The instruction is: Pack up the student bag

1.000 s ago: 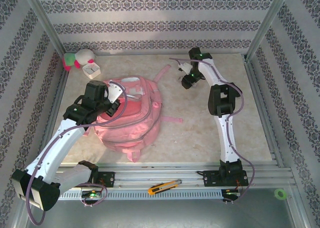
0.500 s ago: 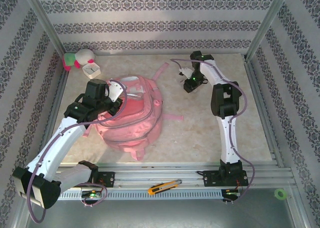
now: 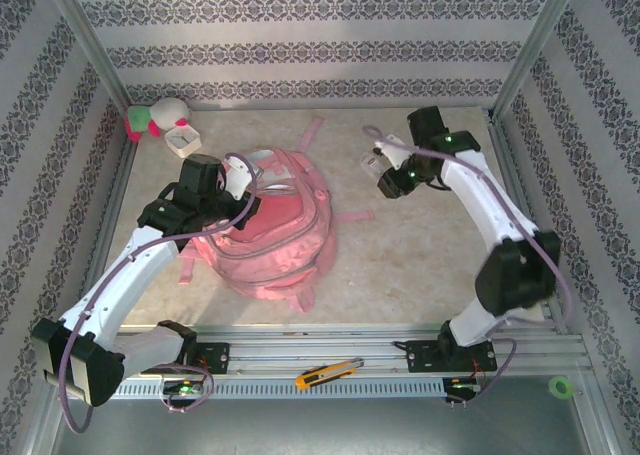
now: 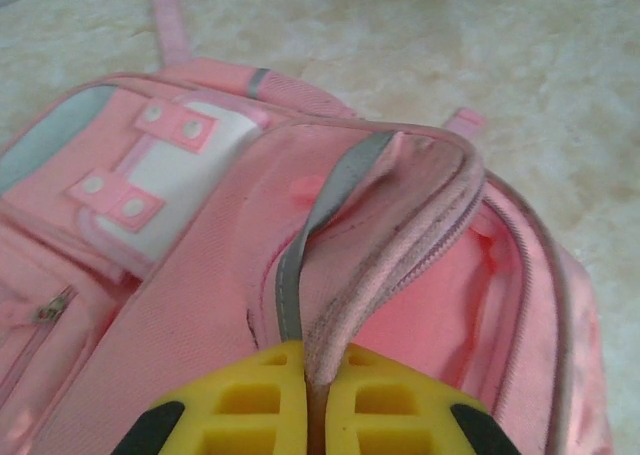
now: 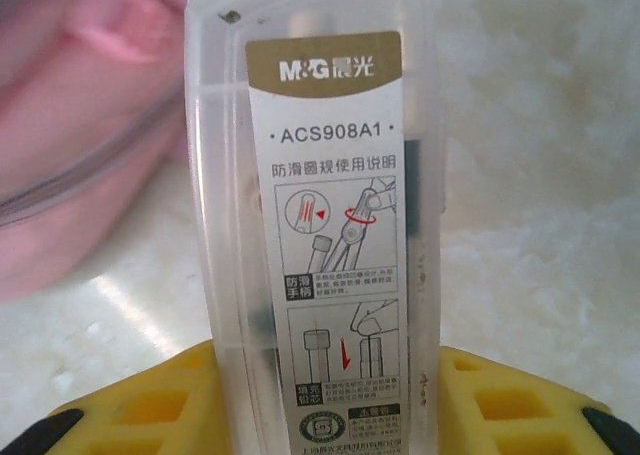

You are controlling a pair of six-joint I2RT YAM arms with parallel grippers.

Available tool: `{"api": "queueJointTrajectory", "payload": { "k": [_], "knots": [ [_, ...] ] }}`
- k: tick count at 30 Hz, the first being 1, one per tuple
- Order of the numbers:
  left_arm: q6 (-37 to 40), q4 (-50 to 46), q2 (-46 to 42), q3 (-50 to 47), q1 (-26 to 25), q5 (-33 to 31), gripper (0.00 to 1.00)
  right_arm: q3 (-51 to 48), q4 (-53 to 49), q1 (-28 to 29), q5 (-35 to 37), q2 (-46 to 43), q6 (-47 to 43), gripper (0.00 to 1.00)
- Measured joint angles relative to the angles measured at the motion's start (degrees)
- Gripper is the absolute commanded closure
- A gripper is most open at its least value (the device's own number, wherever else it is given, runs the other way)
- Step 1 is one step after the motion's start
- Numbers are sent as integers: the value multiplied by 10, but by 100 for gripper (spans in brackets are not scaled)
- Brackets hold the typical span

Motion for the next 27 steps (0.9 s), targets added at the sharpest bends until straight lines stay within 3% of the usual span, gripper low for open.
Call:
{"api": "queueJointTrajectory", "payload": {
  "k": [6,14,19,27],
  "knots": [
    [-21,22,2,-6,-9,54,97,-73,14,163,47,-116,-106,72],
    [-37,27,2,-7,-12,105,97,-97,89,300,119,-116,-240,69],
    [-37,31,2,-7,-14,111,97,-72,110,344,154,-63,-311,68],
    [-39,35,2,-7,-14,109,96,-12,126,362,166,15,-362,62]
  ]
}}
